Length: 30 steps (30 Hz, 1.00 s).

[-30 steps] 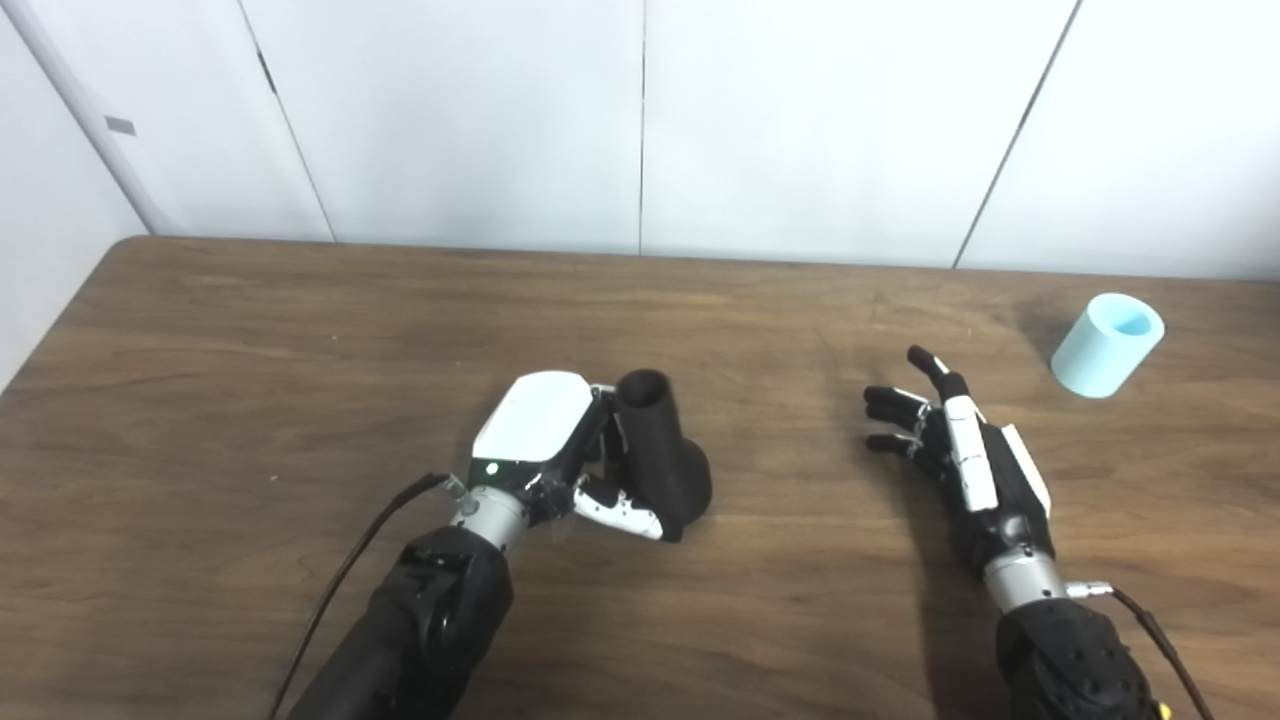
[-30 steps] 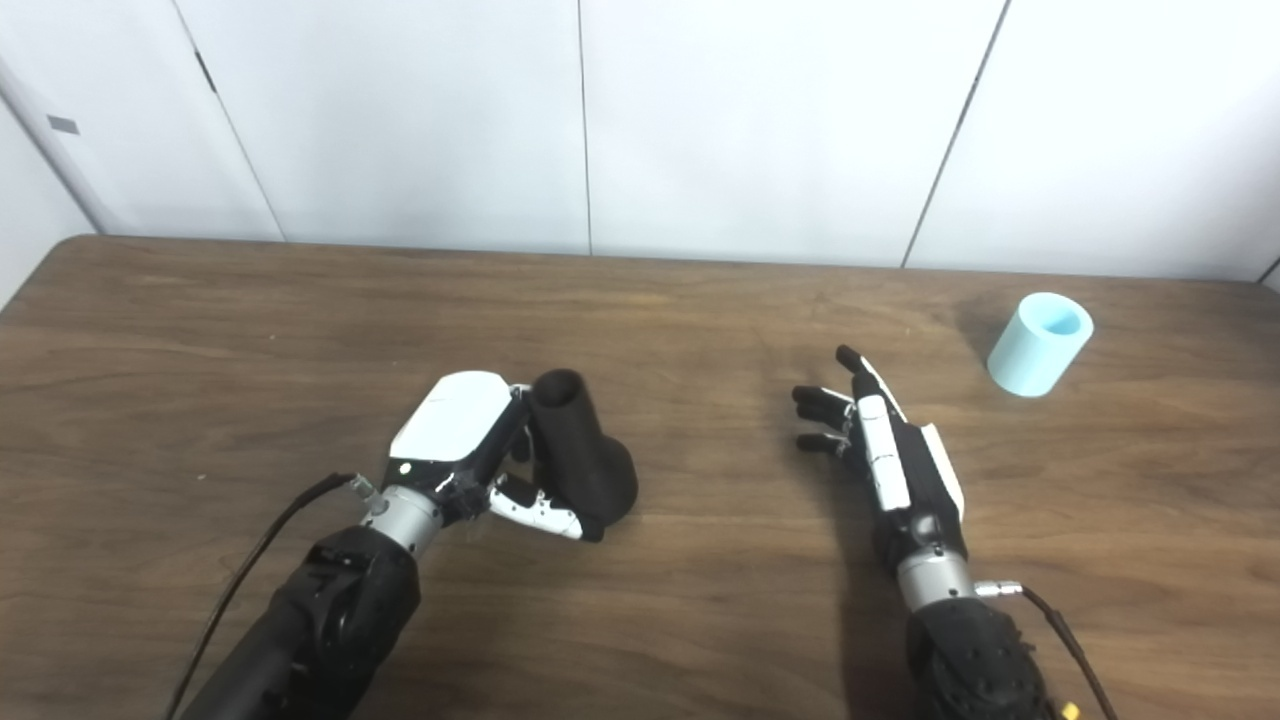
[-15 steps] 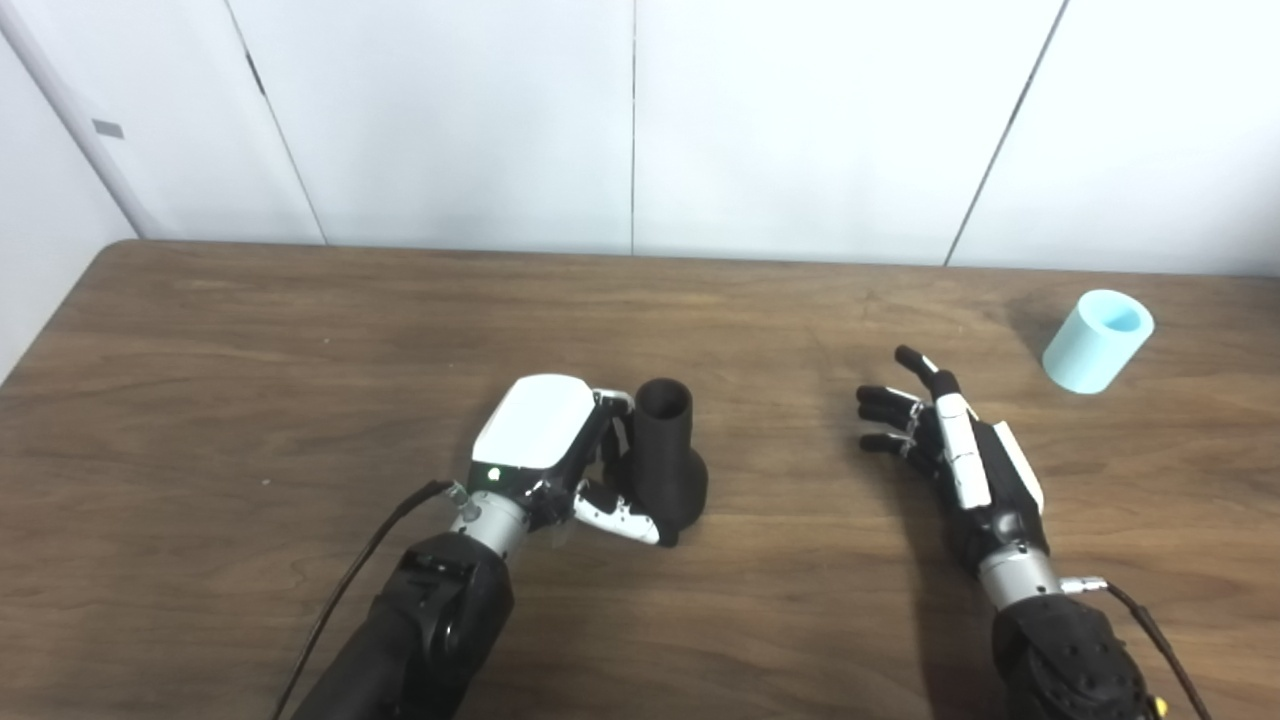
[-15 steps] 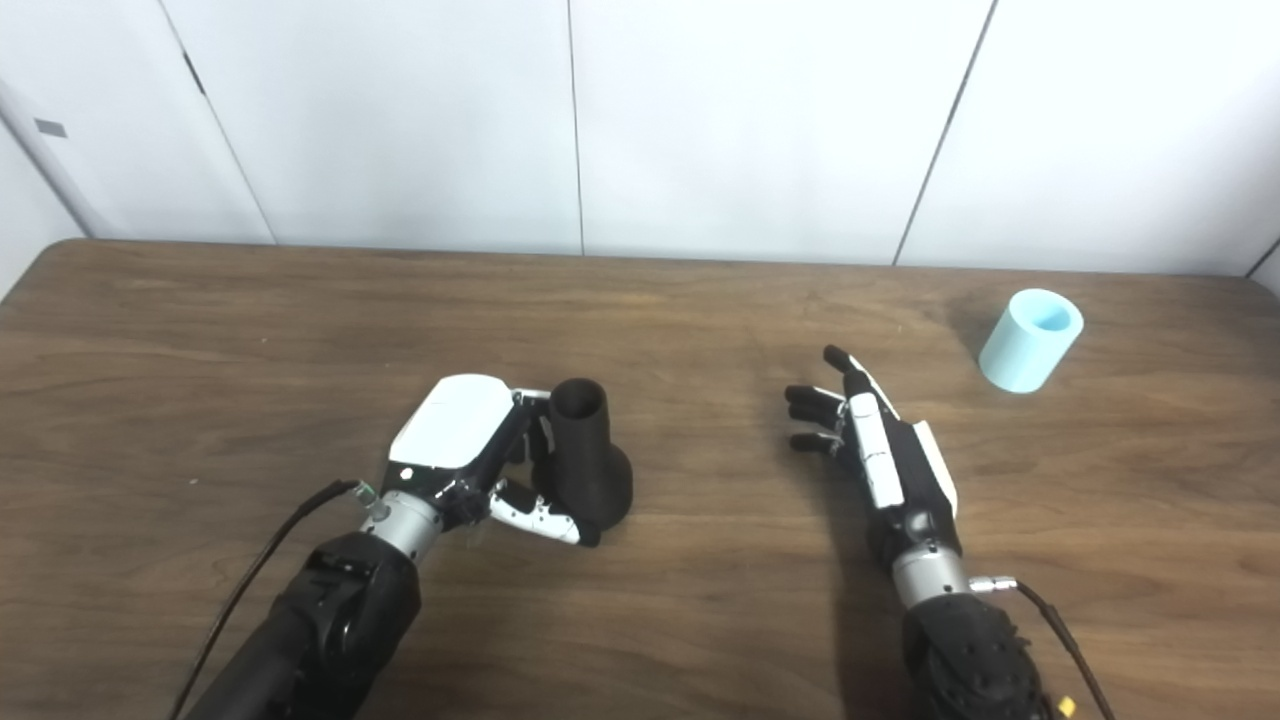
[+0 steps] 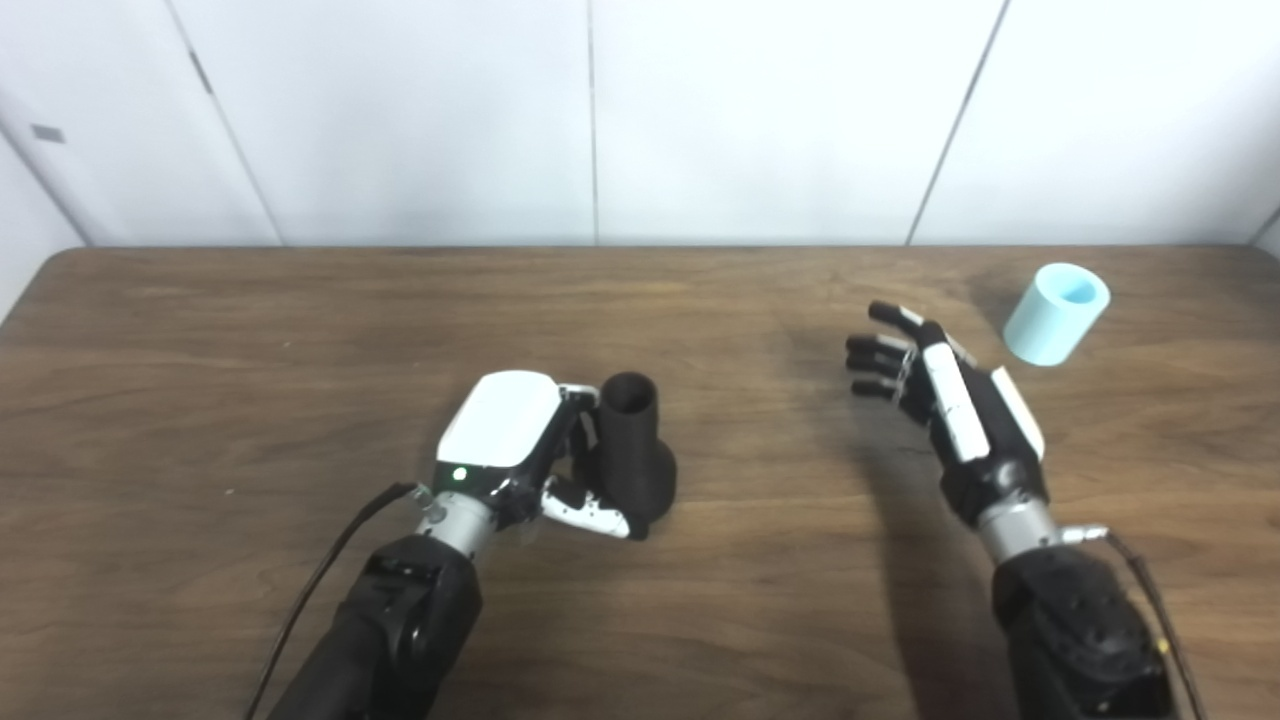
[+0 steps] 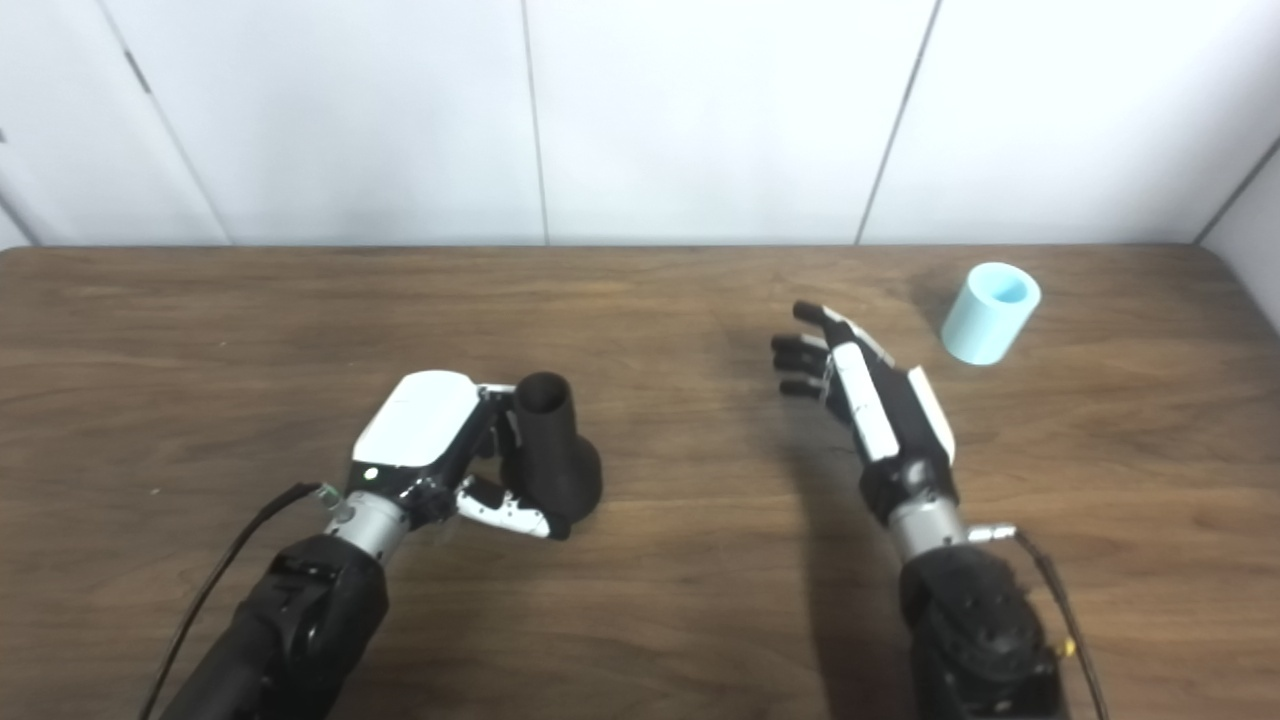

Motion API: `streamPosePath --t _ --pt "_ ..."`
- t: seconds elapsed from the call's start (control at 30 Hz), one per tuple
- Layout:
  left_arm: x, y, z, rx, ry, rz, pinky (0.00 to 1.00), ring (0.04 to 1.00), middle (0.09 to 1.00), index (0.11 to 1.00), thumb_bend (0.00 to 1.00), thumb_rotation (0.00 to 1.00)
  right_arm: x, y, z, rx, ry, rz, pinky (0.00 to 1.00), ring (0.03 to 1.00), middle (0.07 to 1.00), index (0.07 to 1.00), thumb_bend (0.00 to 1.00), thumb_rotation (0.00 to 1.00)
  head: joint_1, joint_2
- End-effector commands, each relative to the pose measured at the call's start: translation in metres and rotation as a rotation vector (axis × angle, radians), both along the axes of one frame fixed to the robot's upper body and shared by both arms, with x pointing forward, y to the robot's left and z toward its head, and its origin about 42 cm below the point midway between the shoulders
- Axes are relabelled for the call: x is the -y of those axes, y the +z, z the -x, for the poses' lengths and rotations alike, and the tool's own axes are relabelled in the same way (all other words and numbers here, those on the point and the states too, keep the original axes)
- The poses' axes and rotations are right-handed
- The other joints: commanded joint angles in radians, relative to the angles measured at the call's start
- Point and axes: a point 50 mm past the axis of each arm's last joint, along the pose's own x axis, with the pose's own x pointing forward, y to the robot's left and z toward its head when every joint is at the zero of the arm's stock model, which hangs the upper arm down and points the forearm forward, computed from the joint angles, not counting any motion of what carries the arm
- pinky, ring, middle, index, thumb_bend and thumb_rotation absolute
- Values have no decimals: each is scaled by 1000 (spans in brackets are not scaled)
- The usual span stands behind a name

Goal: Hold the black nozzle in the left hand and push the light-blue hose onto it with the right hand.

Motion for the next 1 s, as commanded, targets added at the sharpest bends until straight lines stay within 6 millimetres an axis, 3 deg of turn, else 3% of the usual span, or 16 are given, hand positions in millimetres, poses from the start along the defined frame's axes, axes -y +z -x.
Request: streamPosePath --t 0.0,0.03,0.13,0.27,0.43,0.57,0.67,0.77,0.97 --pt "-5 -4 0 -17 -5 -15 379 438 461 500 505 0 12 26 -7 93 -16 25 625 712 708 727 417 391 -19 -3" --pt "-7 -4 0 -18 -4 -15 386 440 462 499 505 0 20 27 -10 101 -30 25 627 706 703 711 460 318 -30 -5" --pt "-10 -5 1 -22 -4 -18 392 441 464 498 505 0 38 36 -16 126 -66 42 653 712 702 710 530 222 -64 -12" --pt "-15 -6 2 -17 -8 -16 385 437 453 502 505 0 43 62 -20 182 -97 100 611 695 707 698 591 127 -105 -20" --pt "-18 -6 2 -24 3 -13 385 443 455 499 505 0 59 90 -25 263 -145 295 585 698 723 691 612 147 -138 -25" --pt "-19 -6 2 -25 11 -17 370 429 448 504 504 0 65 124 -27 333 -205 402 549 664 721 699 606 146 -171 -33" --pt "-21 -6 2 -25 9 -16 363 426 447 505 504 0 71 144 -30 363 -252 499 620 689 718 703 598 128 -198 -37" --pt "-22 -7 1 -28 10 -16 390 446 457 500 505 0 82 158 -36 358 -279 725 609 704 729 709 606 104 -232 -45" --pt "-24 -5 3 -29 15 -12 379 443 461 498 505 0 99 169 -53 256 -247 1131 707 802 771 722 776 33 -273 -55"
